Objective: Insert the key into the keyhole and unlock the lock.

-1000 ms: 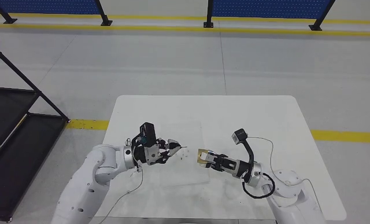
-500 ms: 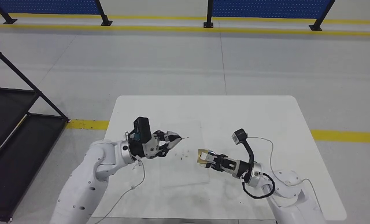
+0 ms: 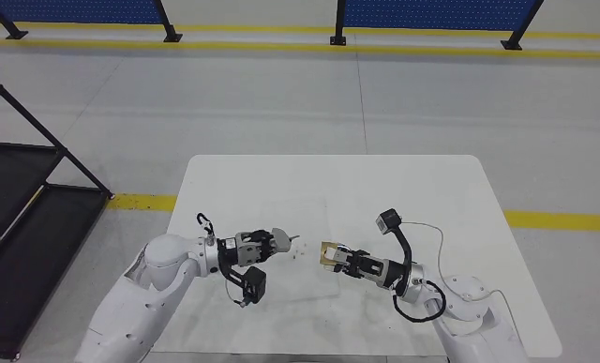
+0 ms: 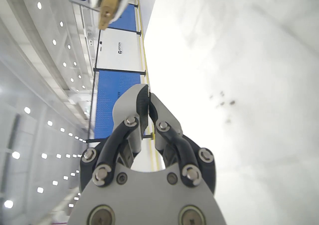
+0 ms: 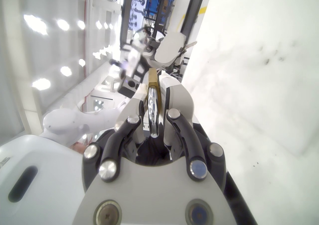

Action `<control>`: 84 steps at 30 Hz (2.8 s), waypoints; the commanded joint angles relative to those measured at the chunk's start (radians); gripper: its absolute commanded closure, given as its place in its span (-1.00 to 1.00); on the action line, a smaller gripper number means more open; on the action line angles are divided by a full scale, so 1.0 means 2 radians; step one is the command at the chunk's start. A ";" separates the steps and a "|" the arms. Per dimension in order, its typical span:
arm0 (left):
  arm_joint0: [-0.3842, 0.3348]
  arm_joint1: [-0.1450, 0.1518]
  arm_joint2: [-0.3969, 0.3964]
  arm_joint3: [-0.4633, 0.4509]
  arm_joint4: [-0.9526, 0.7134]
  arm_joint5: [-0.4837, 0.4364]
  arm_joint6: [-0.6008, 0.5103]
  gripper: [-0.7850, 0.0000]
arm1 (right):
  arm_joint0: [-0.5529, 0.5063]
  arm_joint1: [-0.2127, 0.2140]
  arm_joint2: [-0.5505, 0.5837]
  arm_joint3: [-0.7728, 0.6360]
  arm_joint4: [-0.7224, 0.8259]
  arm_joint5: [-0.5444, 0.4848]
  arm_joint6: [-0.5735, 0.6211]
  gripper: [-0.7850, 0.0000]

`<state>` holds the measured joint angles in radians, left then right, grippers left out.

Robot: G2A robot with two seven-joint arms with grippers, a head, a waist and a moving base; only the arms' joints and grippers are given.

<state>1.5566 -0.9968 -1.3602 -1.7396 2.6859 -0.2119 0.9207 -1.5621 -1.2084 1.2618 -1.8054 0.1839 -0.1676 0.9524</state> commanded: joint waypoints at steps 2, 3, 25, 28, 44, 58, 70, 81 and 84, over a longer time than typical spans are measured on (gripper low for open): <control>0.002 0.001 0.004 -0.003 0.034 0.089 -0.004 1.00 | 0.000 0.000 0.000 0.000 0.000 0.000 0.000 1.00; 0.003 0.001 0.006 0.000 0.034 0.103 -0.005 1.00 | 0.000 0.000 0.000 0.000 0.000 0.000 0.000 1.00; -0.021 0.006 0.009 0.014 0.062 0.249 0.077 1.00 | 0.000 0.000 0.000 0.000 0.000 0.000 0.000 1.00; -0.029 0.008 0.013 0.017 0.066 0.278 0.107 1.00 | 0.000 0.000 0.000 0.000 0.000 0.000 0.000 1.00; -0.054 0.011 0.033 0.029 0.049 0.306 0.152 1.00 | 0.000 0.000 0.000 0.000 0.000 0.000 0.000 1.00; -0.047 0.015 0.033 0.021 0.046 0.308 0.150 1.00 | 0.010 0.006 -0.010 -0.002 -0.014 0.012 0.029 1.00; -0.045 0.019 0.040 0.020 0.040 0.310 0.151 1.00 | 0.018 0.011 -0.023 0.000 -0.019 0.009 0.019 1.00; -0.050 0.021 0.051 0.025 0.037 0.311 0.144 1.00 | 0.020 0.015 -0.029 0.000 -0.020 0.005 0.012 1.00; -0.051 0.022 0.053 0.027 0.035 0.311 0.143 1.00 | 0.020 0.016 -0.030 -0.001 -0.020 0.003 0.010 1.00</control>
<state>1.4555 -0.9530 -1.2554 -1.6875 2.7583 0.4110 1.2066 -1.5223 -1.1762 1.2031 -1.8073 0.1443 -0.1603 0.9735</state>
